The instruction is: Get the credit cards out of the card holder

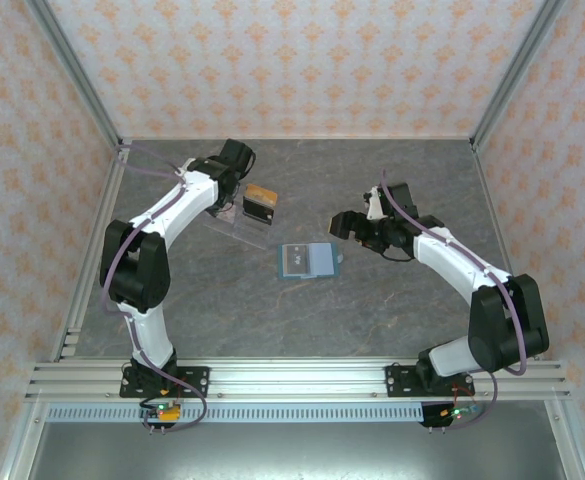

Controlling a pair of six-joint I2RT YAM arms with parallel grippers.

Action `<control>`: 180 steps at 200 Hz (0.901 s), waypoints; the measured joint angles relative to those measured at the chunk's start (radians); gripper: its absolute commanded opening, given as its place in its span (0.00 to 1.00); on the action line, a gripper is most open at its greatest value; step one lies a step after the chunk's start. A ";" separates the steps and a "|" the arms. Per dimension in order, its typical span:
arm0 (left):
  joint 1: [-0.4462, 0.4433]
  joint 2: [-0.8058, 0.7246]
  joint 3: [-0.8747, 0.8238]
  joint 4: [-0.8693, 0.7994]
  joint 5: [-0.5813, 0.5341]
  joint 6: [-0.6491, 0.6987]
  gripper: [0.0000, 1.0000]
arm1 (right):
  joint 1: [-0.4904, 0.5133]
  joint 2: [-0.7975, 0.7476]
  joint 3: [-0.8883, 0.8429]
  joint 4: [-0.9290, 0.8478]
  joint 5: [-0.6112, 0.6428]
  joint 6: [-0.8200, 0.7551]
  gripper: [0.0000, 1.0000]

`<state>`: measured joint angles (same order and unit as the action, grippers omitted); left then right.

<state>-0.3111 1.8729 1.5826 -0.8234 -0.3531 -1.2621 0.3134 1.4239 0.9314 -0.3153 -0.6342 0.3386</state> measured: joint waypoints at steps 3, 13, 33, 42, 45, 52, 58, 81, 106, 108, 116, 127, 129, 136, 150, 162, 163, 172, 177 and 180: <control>0.000 0.000 0.000 0.000 0.000 -0.003 0.00 | 0.000 0.000 0.000 0.000 0.000 0.000 0.89; 0.000 0.005 0.000 0.001 0.000 -0.007 0.00 | 0.000 0.000 0.000 0.000 0.000 0.000 0.89; 0.004 0.023 0.000 0.003 0.002 -0.016 0.00 | 0.000 0.000 0.000 0.000 0.000 0.000 0.89; 0.005 0.036 0.001 0.006 0.002 -0.021 0.00 | 0.000 0.000 0.000 -0.001 0.000 0.000 0.89; 0.005 0.042 0.002 0.005 0.002 -0.022 0.00 | 0.000 0.000 0.000 -0.001 0.000 0.000 0.89; 0.005 0.055 0.002 0.005 0.002 -0.025 0.00 | 0.000 0.000 0.000 -0.002 0.000 0.000 0.88; 0.005 0.065 0.003 0.006 0.002 -0.027 0.00 | 0.000 0.000 0.000 -0.003 0.000 0.000 0.89; 0.006 0.094 0.003 0.007 0.005 -0.033 0.00 | 0.000 0.000 0.000 -0.004 0.000 0.000 0.88; 0.006 0.103 0.003 0.014 0.013 -0.040 0.00 | 0.000 0.000 0.000 -0.008 0.000 0.000 0.88; 0.006 0.103 0.003 0.015 0.013 -0.040 0.00 | 0.000 0.000 0.000 -0.008 0.000 0.000 0.88; 0.006 0.103 0.003 0.018 0.016 -0.040 0.00 | 0.000 0.000 0.000 -0.008 0.000 0.000 0.88; 0.006 0.103 0.003 0.023 0.016 -0.040 0.00 | 0.000 0.000 0.000 -0.008 0.000 0.000 0.88; 0.006 0.103 0.003 0.023 0.017 -0.040 0.00 | 0.000 0.000 0.000 -0.008 0.000 0.000 0.88; 0.006 0.103 0.003 0.025 0.020 -0.042 0.00 | 0.000 0.000 0.000 -0.008 0.000 0.000 0.88; 0.006 0.103 0.003 0.027 0.024 -0.043 0.00 | 0.000 0.000 0.000 -0.008 0.000 0.000 0.88; 0.006 0.103 0.003 0.027 0.024 -0.045 0.00 | 0.000 0.000 0.000 -0.010 0.000 0.000 0.88; 0.006 0.103 0.003 0.027 0.024 -0.045 0.00 | 0.000 0.000 0.000 -0.010 0.000 0.000 0.88; 0.006 0.101 0.003 0.027 0.024 -0.048 0.00 | 0.000 0.001 0.000 -0.010 0.000 0.000 0.88; 0.006 0.099 0.002 0.028 0.024 -0.048 0.00 | 0.000 0.002 0.000 -0.010 0.000 0.000 0.88; 0.006 0.098 0.002 0.028 0.024 -0.048 0.00 | 0.000 0.002 0.000 -0.010 0.000 0.000 0.88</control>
<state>-0.3046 1.9705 1.5848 -0.7952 -0.3290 -1.3102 0.3134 1.4261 0.9314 -0.3256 -0.6346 0.3389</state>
